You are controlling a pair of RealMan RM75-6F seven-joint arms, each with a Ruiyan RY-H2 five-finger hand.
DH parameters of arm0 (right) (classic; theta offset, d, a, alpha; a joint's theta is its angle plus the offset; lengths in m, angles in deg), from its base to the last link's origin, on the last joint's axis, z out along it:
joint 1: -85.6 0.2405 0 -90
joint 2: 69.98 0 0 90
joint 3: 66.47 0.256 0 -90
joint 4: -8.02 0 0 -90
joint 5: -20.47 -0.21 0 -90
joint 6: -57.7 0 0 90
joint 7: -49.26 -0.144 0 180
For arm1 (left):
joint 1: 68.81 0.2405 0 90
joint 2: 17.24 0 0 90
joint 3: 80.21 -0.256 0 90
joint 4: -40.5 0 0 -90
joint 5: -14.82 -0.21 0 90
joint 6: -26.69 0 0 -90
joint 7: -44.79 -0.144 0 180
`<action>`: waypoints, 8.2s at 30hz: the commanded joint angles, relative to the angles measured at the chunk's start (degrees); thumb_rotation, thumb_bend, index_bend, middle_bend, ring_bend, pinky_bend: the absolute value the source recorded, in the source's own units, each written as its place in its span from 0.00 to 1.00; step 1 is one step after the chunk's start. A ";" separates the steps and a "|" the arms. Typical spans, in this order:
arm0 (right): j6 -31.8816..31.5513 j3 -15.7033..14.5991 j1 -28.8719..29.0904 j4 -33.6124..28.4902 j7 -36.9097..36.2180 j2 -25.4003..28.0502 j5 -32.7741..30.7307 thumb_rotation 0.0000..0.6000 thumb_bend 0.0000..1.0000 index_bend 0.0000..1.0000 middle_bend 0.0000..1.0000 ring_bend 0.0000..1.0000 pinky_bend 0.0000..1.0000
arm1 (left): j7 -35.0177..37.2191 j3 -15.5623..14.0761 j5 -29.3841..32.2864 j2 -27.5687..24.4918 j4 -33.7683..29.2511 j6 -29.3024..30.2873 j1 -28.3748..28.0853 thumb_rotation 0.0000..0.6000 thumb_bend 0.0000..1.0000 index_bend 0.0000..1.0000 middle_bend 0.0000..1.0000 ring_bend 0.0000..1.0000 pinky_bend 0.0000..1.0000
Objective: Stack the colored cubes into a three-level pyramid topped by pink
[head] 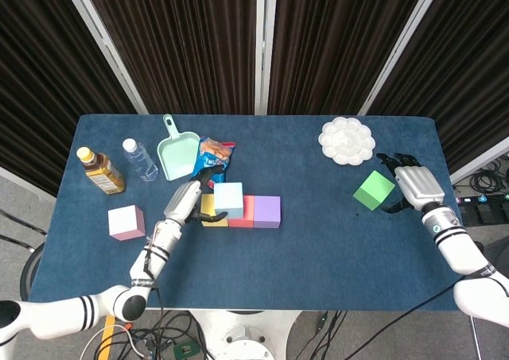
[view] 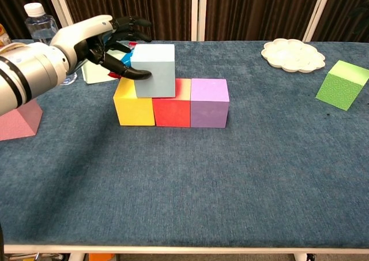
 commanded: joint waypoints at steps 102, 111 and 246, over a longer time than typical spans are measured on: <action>-33.10 9.06 12.66 -24.53 40.08 -21.36 -29.21 1.00 0.20 0.00 0.82 0.23 0.00 | 14.91 -6.29 -13.87 -19.58 -4.53 21.43 23.36 1.00 0.12 0.09 0.04 0.00 0.12; -34.59 11.37 17.22 -22.48 45.30 -28.10 -35.34 1.00 0.20 0.00 0.82 0.23 0.00 | 17.40 -6.53 -13.91 -19.95 -3.41 20.44 23.62 1.00 0.12 0.09 0.04 0.00 0.12; -6.35 6.14 14.38 -2.00 4.56 -26.93 -1.98 1.00 0.11 0.00 0.54 0.09 0.00 | 20.09 -7.60 -14.49 -16.57 -1.69 18.42 24.39 1.00 0.11 0.09 0.05 0.00 0.11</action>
